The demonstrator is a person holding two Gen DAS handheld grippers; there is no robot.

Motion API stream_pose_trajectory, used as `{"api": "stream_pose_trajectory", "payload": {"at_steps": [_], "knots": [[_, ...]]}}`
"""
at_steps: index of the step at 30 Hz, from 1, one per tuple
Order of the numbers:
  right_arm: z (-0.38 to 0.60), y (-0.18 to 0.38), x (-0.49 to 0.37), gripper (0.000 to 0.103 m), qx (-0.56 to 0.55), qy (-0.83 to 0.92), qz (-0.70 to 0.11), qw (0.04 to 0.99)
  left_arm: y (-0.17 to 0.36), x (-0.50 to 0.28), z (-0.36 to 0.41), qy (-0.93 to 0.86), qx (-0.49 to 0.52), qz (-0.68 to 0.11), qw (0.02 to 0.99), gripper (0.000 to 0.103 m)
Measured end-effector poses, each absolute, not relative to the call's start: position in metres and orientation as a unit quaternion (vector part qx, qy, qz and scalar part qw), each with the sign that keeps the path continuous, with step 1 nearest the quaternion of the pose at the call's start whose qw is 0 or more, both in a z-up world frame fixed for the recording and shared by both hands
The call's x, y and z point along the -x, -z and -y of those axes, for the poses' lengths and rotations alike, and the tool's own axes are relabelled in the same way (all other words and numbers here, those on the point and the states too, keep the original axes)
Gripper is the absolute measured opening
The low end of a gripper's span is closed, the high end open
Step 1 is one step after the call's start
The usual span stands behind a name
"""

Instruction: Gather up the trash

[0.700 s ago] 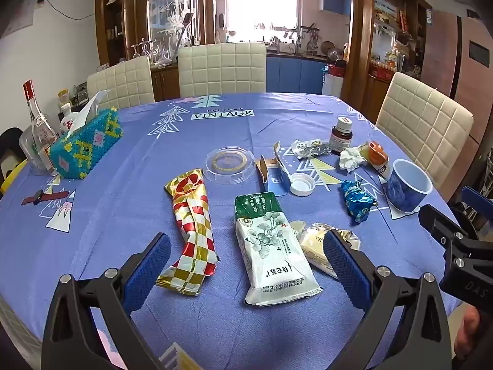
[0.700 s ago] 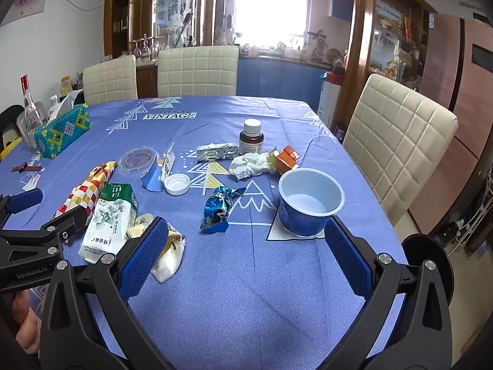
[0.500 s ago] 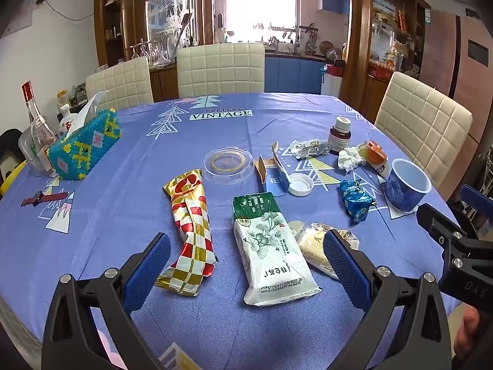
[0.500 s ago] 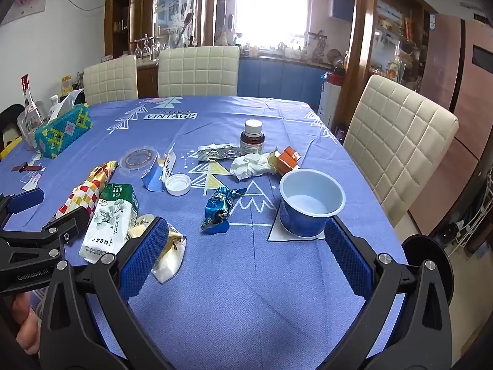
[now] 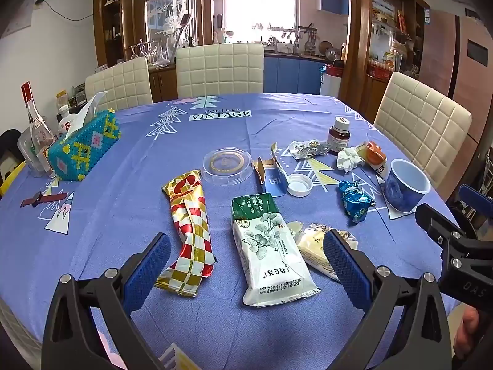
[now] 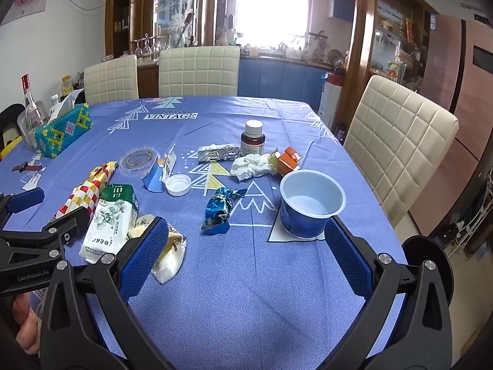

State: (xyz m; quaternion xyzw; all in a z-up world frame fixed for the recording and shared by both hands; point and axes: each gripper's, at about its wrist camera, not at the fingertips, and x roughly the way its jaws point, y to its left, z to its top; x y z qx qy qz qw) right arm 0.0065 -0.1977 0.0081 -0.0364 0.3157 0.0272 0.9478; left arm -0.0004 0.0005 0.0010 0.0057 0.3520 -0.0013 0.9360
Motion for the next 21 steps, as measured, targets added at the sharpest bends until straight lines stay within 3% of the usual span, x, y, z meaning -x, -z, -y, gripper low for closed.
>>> {"api": "stream_pose_trajectory", "payload": {"at_steps": [21], "knots": [[0.1957, -0.0064, -0.0085, 0.100, 0.037, -0.027, -0.316, 0.948, 0.0002, -0.0008, 0.0016, 0.002, -0.005, -0.353, 0.936, 0.097]]}}
